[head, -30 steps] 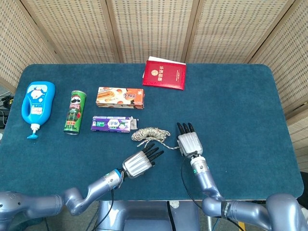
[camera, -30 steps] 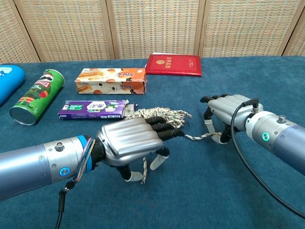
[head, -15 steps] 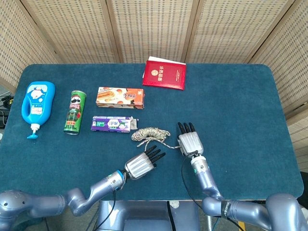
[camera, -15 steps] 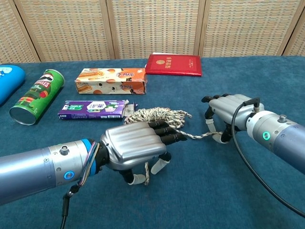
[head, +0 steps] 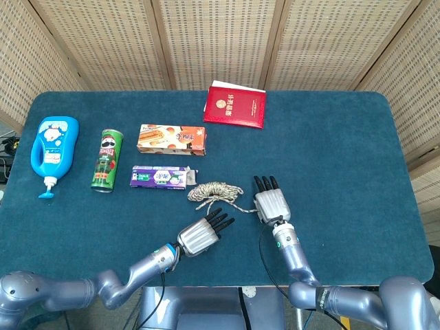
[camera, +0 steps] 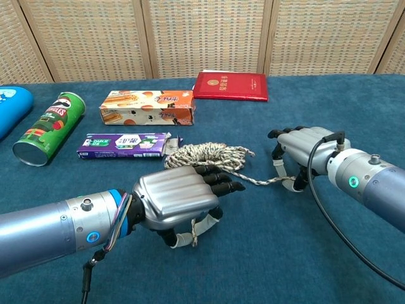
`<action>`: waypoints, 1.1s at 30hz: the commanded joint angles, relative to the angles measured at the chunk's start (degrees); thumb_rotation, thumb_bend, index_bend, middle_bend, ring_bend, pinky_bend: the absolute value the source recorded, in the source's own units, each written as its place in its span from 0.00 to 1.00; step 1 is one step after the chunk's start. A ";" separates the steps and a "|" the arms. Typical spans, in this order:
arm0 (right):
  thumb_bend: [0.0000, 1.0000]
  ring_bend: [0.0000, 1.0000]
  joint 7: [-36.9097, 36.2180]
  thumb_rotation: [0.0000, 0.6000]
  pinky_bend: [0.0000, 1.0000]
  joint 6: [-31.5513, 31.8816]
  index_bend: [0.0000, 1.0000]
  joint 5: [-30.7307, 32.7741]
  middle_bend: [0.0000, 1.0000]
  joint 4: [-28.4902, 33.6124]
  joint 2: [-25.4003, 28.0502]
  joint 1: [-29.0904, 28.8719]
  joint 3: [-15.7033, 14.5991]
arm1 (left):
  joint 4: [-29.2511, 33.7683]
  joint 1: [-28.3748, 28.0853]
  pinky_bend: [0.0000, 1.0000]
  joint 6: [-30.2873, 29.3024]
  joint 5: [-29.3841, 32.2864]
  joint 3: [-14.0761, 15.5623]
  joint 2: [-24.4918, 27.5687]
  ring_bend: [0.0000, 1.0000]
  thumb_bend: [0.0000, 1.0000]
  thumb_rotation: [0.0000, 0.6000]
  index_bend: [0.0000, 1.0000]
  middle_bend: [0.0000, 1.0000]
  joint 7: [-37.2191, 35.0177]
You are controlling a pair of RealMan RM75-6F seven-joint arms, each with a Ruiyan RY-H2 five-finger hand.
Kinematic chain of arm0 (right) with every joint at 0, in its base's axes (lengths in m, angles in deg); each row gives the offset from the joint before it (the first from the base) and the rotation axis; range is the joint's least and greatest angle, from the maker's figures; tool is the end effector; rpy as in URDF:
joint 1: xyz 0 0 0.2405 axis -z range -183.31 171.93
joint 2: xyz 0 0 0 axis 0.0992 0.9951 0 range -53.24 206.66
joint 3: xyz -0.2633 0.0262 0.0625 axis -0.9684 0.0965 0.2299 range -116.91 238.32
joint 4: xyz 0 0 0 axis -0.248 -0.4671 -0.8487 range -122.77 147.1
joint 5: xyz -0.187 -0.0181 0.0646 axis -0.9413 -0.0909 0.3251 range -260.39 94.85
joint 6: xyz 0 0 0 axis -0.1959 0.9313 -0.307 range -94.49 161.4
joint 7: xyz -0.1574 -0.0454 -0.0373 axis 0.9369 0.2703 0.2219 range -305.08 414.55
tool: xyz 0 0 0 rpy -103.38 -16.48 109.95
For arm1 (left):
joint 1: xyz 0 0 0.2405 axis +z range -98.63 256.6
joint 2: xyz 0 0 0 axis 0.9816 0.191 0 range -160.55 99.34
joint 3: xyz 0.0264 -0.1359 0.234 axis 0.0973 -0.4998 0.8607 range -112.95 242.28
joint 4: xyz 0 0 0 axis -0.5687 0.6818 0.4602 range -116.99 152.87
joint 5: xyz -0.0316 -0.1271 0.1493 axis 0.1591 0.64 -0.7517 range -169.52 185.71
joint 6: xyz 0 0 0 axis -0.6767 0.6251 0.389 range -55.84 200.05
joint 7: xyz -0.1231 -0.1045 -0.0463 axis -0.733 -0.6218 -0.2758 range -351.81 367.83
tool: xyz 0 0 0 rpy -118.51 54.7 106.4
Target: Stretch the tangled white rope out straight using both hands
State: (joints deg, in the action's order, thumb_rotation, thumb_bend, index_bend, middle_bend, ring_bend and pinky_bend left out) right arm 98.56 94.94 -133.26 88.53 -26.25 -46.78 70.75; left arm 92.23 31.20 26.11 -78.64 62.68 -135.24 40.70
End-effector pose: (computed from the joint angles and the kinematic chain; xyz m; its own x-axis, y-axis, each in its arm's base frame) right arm -0.1747 -0.3588 -0.0751 0.6187 -0.2577 0.7422 -0.7850 -0.2394 0.5713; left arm -0.0891 0.2931 -0.1391 0.7874 0.0231 0.6160 0.3494 -0.8400 -0.4152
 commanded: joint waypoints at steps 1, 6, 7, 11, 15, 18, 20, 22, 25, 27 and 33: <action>0.39 0.00 -0.07 1.00 0.00 -0.03 0.67 -0.05 0.03 -0.03 0.00 -0.01 -0.04 | -0.01 -0.05 0.00 -0.30 -0.05 0.17 0.05 0.00 0.32 1.00 0.60 0.00 -0.24; 0.39 0.00 -0.04 1.00 0.00 -0.09 0.67 -0.01 0.04 0.00 0.03 -0.02 -0.13 | 0.15 -0.09 0.00 -0.94 -0.12 0.39 0.33 0.00 0.34 1.00 0.60 0.00 -0.75; 0.39 0.00 -0.01 1.00 0.00 -0.09 0.67 0.01 0.04 0.02 0.03 -0.03 -0.14 | 0.20 -0.10 0.00 -1.01 -0.11 0.40 0.38 0.00 0.35 1.00 0.60 0.00 -0.80; 0.39 0.00 0.17 1.00 0.00 -0.09 0.67 0.15 0.04 0.00 -0.04 -0.06 -0.21 | 0.28 -0.22 0.00 -1.25 0.09 0.49 0.49 0.00 0.38 1.00 0.61 0.00 -0.91; 0.39 0.00 0.18 1.00 0.00 -0.10 0.68 0.26 0.04 -0.16 -0.18 -0.08 -0.23 | 0.05 -0.28 0.00 -1.17 0.35 0.67 0.31 0.00 0.42 1.00 0.62 0.00 -0.98; 0.39 0.00 0.19 1.00 0.00 -0.10 0.68 0.33 0.04 -0.31 -0.26 -0.09 -0.21 | -0.11 -0.37 0.00 -1.19 0.53 0.76 0.18 0.00 0.44 1.00 0.63 0.00 -1.05; 0.39 0.00 0.20 1.00 0.00 -0.11 0.68 0.34 0.04 -0.38 -0.28 -0.09 -0.25 | -0.18 -0.41 0.00 -1.32 0.55 0.81 0.14 0.00 0.45 1.00 0.64 0.00 -1.00; 0.39 0.00 0.16 1.00 0.00 -0.07 0.68 0.31 0.04 -0.36 -0.28 -0.08 -0.26 | -0.16 -0.43 0.00 -1.39 0.62 0.85 0.17 0.00 0.46 1.00 0.65 0.00 -0.93; 0.39 0.00 0.06 1.00 0.00 -0.01 0.68 0.24 0.04 -0.26 -0.25 -0.03 -0.27 | -0.18 -0.39 0.00 -1.51 0.83 0.91 0.18 0.00 0.46 1.00 0.68 0.00 -0.94; 0.39 0.00 -0.01 1.00 0.00 0.08 0.68 0.13 0.04 -0.15 -0.19 0.01 -0.30 | -0.13 -0.32 0.00 -1.76 0.85 0.96 0.28 0.00 0.47 1.00 0.70 0.00 -1.10; 0.39 0.00 -0.62 1.00 0.00 0.82 0.68 -0.96 0.05 0.20 0.26 0.13 -0.14 | 3.14 0.94 0.00 -4.72 0.47 0.92 4.61 0.00 0.48 1.00 0.73 0.00 -2.64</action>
State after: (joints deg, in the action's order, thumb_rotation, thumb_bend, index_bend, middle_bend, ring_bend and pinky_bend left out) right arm 98.03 95.65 -134.08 88.71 -26.07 -46.67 70.58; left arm 93.95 31.49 22.52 -78.06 63.58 -132.45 38.74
